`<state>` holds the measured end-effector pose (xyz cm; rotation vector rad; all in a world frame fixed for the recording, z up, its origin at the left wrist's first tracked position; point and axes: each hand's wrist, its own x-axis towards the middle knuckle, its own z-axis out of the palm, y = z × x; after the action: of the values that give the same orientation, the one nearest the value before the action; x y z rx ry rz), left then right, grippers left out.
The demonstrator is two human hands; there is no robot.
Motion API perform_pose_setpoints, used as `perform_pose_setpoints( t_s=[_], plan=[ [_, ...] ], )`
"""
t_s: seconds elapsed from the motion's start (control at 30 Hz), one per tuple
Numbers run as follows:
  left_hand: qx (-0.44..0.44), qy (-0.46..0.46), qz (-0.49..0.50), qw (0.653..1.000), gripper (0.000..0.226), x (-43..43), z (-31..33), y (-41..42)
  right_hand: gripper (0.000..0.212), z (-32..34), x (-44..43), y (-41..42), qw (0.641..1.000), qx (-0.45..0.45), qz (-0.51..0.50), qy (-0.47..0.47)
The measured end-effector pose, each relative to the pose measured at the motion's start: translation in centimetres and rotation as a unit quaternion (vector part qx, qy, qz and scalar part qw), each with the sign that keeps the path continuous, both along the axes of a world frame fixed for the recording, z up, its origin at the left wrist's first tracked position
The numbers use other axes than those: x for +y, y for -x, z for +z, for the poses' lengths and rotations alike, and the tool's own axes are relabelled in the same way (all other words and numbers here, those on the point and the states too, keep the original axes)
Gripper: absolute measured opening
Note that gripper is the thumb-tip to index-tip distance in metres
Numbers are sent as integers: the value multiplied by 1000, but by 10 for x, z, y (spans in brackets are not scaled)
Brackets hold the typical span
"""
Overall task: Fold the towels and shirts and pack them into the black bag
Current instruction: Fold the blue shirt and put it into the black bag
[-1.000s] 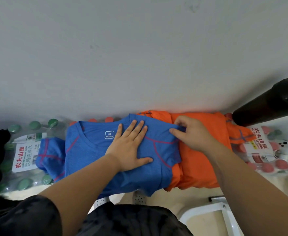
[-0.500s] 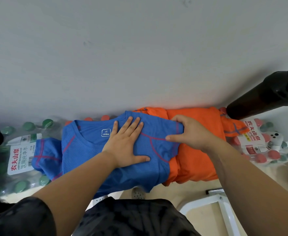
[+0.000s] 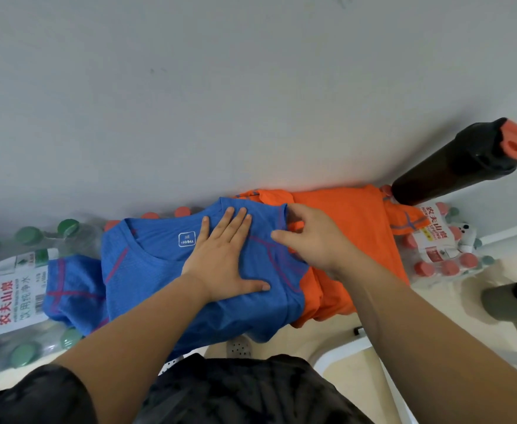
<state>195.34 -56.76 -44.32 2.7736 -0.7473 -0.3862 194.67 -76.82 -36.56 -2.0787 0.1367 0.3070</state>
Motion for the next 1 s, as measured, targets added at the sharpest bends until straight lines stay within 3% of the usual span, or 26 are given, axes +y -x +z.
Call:
perform_pose_setpoints(
  t_s=[0.07, 0.13, 0.23, 0.33, 0.43, 0.57, 0.7, 0.8, 0.9, 1.0],
  plan=[
    [12, 27, -2, 1000, 143, 4, -1, -2, 48, -3, 13, 7, 998, 58, 32, 15],
    [20, 55, -4, 998, 146, 8, -3, -4, 58, -11, 16, 14, 982, 9, 110, 153],
    [30, 77, -8, 997, 149, 10, -4, -6, 73, -23, 17, 31, 922, -82, 193, 325],
    [35, 73, -24, 996, 153, 9, -3, -7, 88, -42, 24, 48, 869, -44, 245, 427],
    [28, 63, -47, 997, 155, 13, 1, -6, 91, -55, 26, 55, 866, 6, 245, 436],
    [-5, 57, -20, 998, 141, 36, 8, 7, 100, -52, 30, 54, 859, -13, 221, 463],
    [-52, 74, 95, 991, 114, 87, 13, 30, 96, -45, 61, 48, 869, -104, 196, 442],
    [-107, 77, 201, 971, 87, 136, 18, 53, 91, -46, 108, 43, 864, -156, 258, 404],
    [-148, 30, 319, 936, 74, 185, 21, 72, 83, -51, 154, 41, 843, -166, 342, 381],
    [-121, -46, 402, 906, 68, 220, 20, 84, 80, -58, 188, 39, 820, -167, 395, 380]
  ],
)
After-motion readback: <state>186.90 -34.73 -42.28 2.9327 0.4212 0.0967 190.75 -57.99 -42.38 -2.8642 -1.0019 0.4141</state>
